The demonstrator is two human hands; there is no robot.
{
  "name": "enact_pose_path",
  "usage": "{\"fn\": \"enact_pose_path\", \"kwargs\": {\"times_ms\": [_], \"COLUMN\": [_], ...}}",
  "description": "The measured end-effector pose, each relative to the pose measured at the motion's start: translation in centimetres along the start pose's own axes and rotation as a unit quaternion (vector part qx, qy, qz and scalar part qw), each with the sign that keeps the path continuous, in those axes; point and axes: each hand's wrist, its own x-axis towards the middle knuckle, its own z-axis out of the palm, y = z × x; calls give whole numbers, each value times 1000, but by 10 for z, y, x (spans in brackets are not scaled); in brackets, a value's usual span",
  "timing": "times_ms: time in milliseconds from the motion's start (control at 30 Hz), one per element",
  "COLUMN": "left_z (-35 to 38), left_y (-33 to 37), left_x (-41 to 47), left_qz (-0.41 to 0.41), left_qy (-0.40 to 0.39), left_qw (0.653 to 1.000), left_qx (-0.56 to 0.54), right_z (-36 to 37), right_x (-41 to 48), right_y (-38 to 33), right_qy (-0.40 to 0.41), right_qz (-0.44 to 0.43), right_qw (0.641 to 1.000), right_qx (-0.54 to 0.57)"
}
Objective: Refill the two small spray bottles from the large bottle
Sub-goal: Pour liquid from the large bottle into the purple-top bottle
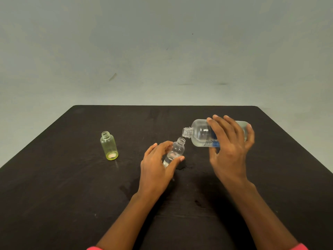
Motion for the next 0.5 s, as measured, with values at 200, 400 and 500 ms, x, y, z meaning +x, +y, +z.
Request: {"fn": "enact_pose_path", "kwargs": {"times_ms": [200, 400, 500], "left_z": [3, 3, 4], "left_y": [-4, -4, -4], "left_x": [0, 1, 1], "left_qz": [-4, -2, -3], "left_qy": [-9, -9, -12], "left_qw": [1000, 1000, 1000], "left_qx": [0, 0, -2], "right_z": [0, -1, -1], "right_x": [0, 0, 0], "right_y": [0, 0, 0], "right_qy": [-2, -1, 0], "right_qz": [0, 0, 0], "right_qw": [1000, 1000, 1000], "right_qx": [-1, -1, -1]}}
